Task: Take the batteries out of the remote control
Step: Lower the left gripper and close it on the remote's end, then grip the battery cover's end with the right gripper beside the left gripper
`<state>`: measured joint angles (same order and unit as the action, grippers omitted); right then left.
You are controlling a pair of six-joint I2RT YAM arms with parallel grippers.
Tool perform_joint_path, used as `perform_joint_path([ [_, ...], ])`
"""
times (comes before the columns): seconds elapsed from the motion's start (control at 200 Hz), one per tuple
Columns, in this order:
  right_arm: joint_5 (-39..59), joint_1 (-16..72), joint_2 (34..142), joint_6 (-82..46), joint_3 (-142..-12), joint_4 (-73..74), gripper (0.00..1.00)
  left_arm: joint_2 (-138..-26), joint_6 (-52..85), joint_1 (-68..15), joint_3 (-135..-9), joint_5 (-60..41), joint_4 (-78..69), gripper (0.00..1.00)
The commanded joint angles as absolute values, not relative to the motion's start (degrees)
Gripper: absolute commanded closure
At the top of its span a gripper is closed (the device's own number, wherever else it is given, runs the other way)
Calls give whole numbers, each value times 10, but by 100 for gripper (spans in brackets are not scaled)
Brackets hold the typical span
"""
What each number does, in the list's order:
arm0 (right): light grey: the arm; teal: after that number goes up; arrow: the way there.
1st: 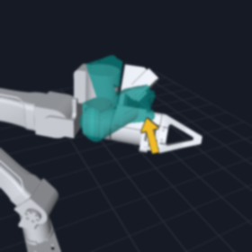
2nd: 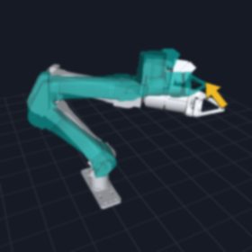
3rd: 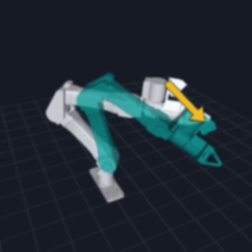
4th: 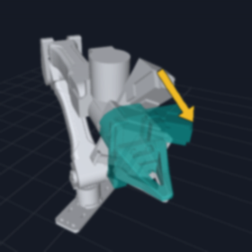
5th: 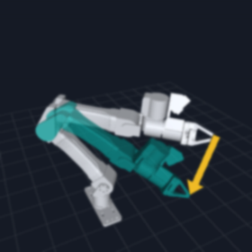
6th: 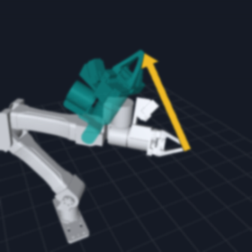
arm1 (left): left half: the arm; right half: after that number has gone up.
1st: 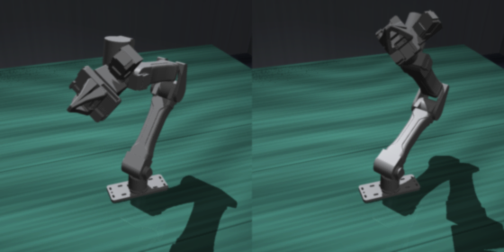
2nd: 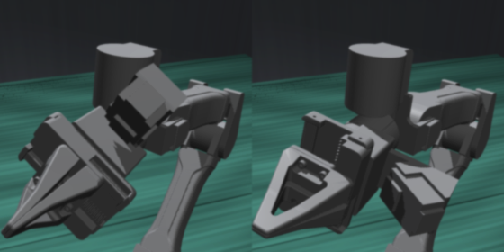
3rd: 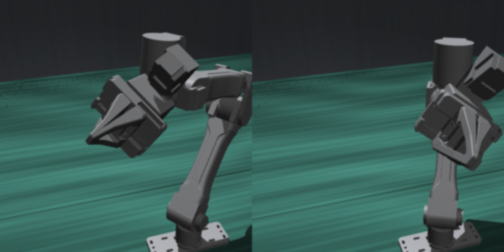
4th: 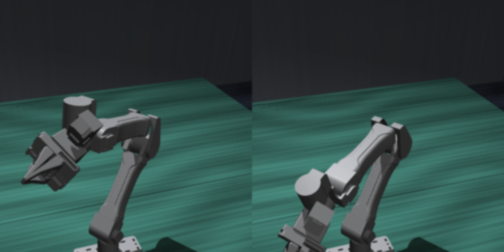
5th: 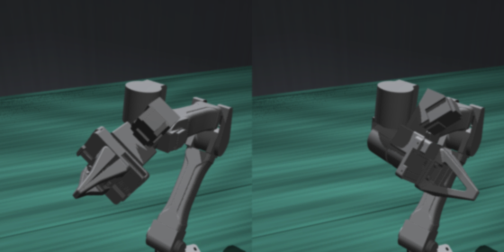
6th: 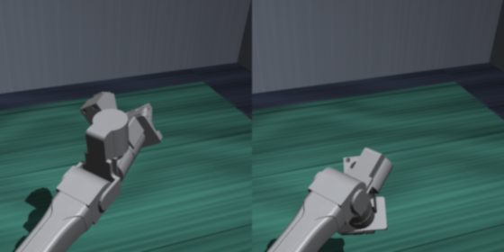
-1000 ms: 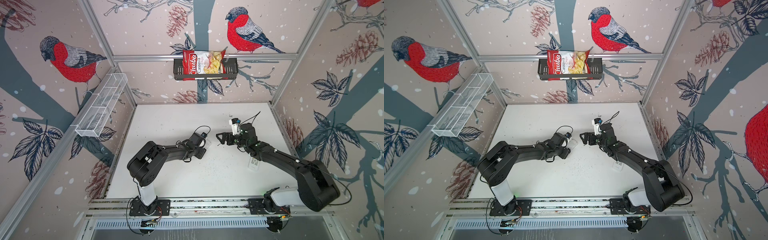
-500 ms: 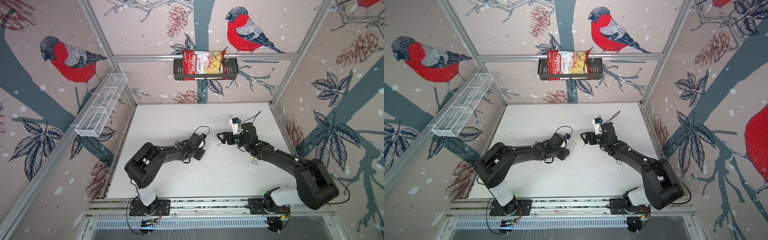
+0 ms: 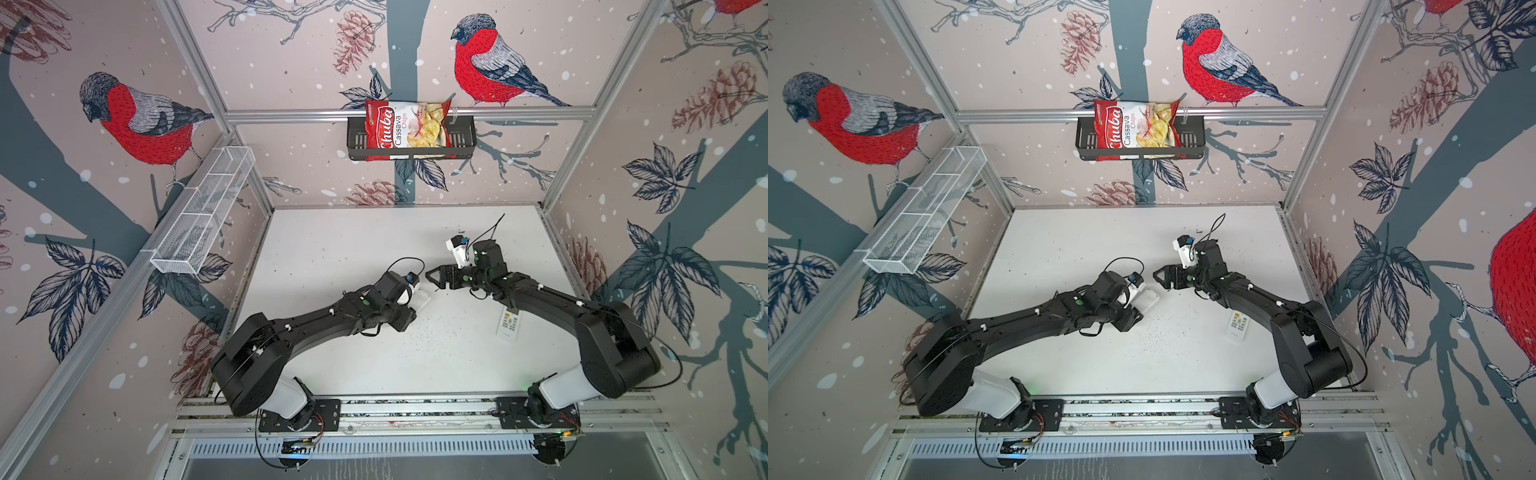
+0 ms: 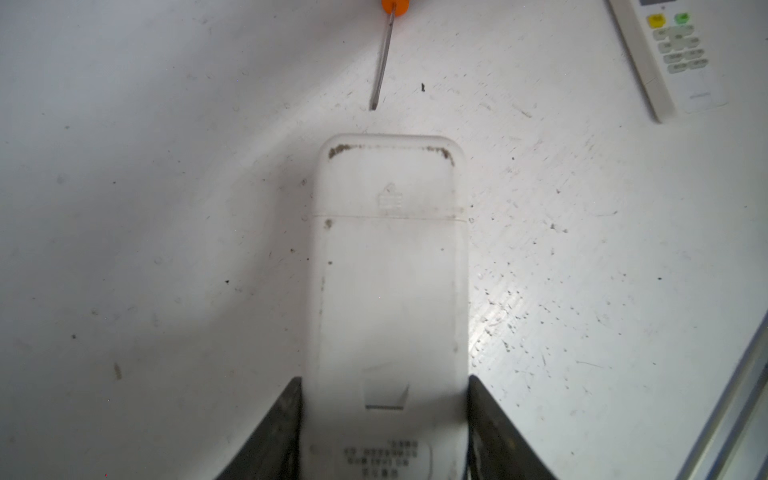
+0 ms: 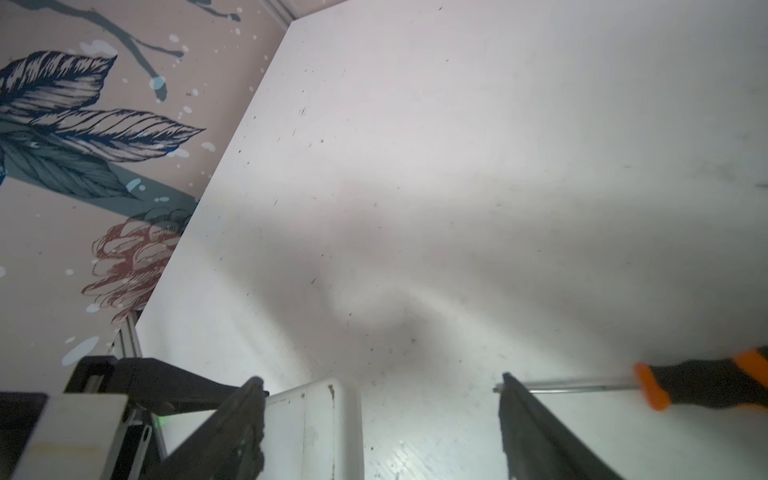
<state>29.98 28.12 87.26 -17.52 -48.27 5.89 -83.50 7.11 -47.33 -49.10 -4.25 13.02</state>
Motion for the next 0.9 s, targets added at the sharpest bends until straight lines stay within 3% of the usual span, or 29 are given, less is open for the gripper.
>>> perform_joint_path([
  [0.0, 328, 293, 877, -146, -494, 33, 12, -811, 79, -478, -501, -19, 165, 56],
  [0.895, 436, 359, 871, -128, -511, 38, 25, -727, 46, -493, -569, 39, 308, 57],
])
